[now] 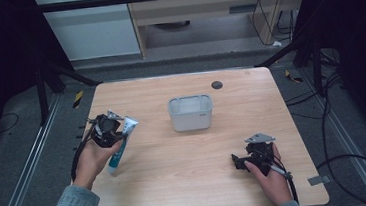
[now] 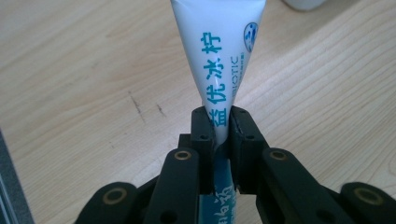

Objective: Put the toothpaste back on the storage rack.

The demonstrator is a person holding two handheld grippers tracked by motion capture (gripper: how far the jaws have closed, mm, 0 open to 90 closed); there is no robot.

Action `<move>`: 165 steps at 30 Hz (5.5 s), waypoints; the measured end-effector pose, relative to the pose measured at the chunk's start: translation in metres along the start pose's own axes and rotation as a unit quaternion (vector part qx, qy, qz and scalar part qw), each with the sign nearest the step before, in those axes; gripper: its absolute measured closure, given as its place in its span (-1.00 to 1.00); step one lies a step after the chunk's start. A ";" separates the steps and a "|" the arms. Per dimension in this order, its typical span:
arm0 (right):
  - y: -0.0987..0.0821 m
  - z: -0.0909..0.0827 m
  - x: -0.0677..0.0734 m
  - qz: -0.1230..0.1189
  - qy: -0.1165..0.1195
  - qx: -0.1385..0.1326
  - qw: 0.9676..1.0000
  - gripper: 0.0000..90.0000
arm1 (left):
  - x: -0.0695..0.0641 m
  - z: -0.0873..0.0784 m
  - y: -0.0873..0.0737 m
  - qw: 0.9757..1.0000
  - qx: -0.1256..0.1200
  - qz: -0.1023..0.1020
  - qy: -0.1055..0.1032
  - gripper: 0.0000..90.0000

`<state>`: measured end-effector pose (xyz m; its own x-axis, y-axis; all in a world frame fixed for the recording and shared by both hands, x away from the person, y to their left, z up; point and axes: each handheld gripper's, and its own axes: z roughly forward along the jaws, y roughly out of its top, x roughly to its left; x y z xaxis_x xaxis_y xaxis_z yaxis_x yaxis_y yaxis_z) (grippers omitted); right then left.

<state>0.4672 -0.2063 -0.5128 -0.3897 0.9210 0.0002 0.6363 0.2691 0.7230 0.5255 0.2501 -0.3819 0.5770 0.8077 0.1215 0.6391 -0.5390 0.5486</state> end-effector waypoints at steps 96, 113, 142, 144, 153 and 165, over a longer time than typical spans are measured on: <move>0.000 0.000 0.000 0.000 -0.001 0.000 1.000 -0.99 | -0.100 -0.057 0.134 0.982 -0.159 0.075 -0.064 0.82; 0.000 0.000 0.000 -0.001 -0.001 0.000 1.000 -0.99 | -0.093 -0.058 0.157 0.981 -0.173 0.064 -0.059 0.82; 0.000 0.000 0.000 -0.002 -0.002 -0.001 1.000 -0.99 | -0.092 -0.036 0.192 0.977 -0.198 0.050 -0.067 0.82; 0.000 0.000 0.000 -0.003 -0.002 -0.001 1.000 -0.99 | -0.092 -0.035 0.193 0.977 -0.198 0.049 -0.068 0.82; 0.000 0.000 0.000 -0.002 -0.002 -0.001 1.000 -0.99 | -0.092 -0.034 0.194 0.976 -0.201 0.047 -0.068 0.82; 0.000 0.000 0.000 -0.002 -0.002 -0.001 1.000 -0.99 | -0.091 -0.034 0.195 0.976 -0.203 0.044 -0.068 0.82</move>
<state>0.4675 -0.2064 -0.5130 -0.3900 0.9208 -0.0062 0.6332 0.2730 0.7243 0.5802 0.0799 -0.2582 0.7006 0.7083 0.0864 0.3465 -0.4436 0.8266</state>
